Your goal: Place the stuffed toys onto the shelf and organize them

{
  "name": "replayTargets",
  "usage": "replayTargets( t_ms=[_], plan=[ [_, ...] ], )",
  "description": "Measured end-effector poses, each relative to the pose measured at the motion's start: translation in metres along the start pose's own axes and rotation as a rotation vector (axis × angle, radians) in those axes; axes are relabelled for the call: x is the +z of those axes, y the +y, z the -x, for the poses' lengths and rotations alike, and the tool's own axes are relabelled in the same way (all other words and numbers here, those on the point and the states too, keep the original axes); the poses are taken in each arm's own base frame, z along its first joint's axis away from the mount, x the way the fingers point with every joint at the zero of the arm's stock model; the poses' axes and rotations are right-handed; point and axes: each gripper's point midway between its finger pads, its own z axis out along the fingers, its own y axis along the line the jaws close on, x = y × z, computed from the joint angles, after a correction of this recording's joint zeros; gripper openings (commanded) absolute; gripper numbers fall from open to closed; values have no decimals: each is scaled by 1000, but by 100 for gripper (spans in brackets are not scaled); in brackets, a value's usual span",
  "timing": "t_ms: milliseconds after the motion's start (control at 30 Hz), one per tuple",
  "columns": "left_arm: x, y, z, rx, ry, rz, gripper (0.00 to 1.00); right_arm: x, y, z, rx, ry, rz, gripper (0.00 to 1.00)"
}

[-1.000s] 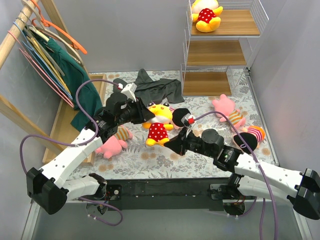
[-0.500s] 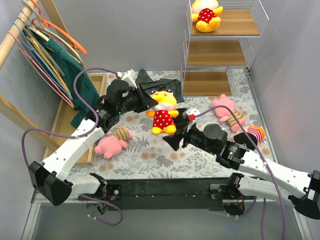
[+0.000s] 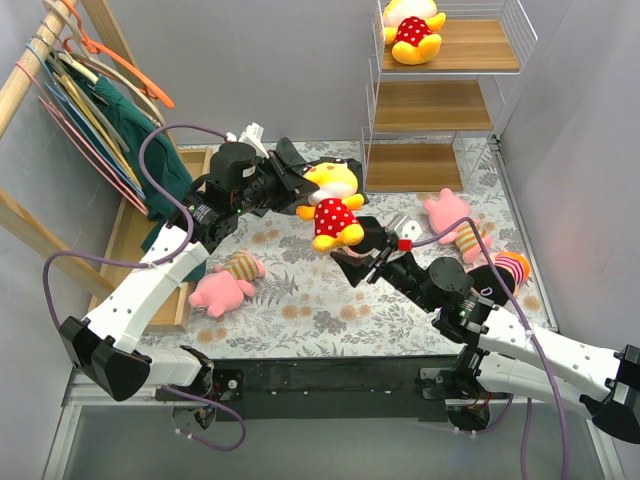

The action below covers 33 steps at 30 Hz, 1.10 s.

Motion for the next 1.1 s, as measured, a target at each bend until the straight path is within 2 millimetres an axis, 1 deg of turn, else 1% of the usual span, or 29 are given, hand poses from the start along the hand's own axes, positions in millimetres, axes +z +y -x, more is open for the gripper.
replayTargets(
  t_ms=[33, 100, 133, 167, 200, 233, 267, 300, 333, 367, 400, 433, 500, 533, 567, 700, 833, 933, 1033, 1100],
  plan=[
    [0, 0, 1, -10, -1, 0, 0, 1, 0, 2, 3, -11, -3, 60],
    [0, -1, 1, -25, -4, -2, 0, 2, -3, 6, 4, -36, -19, 44],
    [1, -1, 1, -31, -5, -3, 0, 2, -4, 8, 6, -47, -27, 28],
    [1, 0, 1, -38, -4, -4, 0, 3, -6, 9, 8, -55, -34, 20],
    [0, 1, 0, -40, -3, -4, 0, 3, -7, 10, 6, -62, -40, 4],
    [0, 3, -1, -45, -1, 0, 0, 3, -8, 10, 13, -71, -45, 1],
    [0, 5, -3, -47, 1, 3, 0, 3, -9, 9, 12, -73, -51, 1],
    [-1, 6, -4, -49, 2, 5, 2, 3, -9, 9, 16, -76, -53, 1],
    [-2, 6, -4, -48, 1, 3, 10, 2, -9, 8, 18, -76, -55, 1],
    [-3, 6, -5, -46, -1, -2, 21, 2, -9, 8, 19, -78, -56, 1],
    [-4, 6, -5, -39, -5, -10, 36, 1, -10, 9, 20, -81, -58, 1],
    [-6, 5, -5, -31, -9, -19, 67, 1, -10, 10, 22, -84, -61, 1],
    [-11, 3, -4, -9, -23, -40, 83, -1, -13, 12, 29, -80, -79, 1],
    [-15, 3, -4, 0, -29, -49, 95, -1, -16, 14, 34, -79, -98, 1],
    [-19, 1, -4, 11, -35, -59, 98, -1, -19, 16, 38, -76, -116, 1],
    [-33, -7, 3, 66, -79, -91, 98, -1, -33, 28, 34, -55, -201, 1],
    [-40, -7, 11, 136, -124, -86, 98, -2, -43, 49, 18, -55, -260, 1],
    [-44, -5, 15, 206, -144, -81, 98, -5, -53, 69, -20, -58, -314, 1],
    [-47, -3, 17, 283, -161, -83, 98, -11, -68, 95, -71, -76, -383, 1],
    [-49, 2, 15, 333, -168, -84, 98, -16, -81, 113, -115, -96, -434, 1]
  ],
)
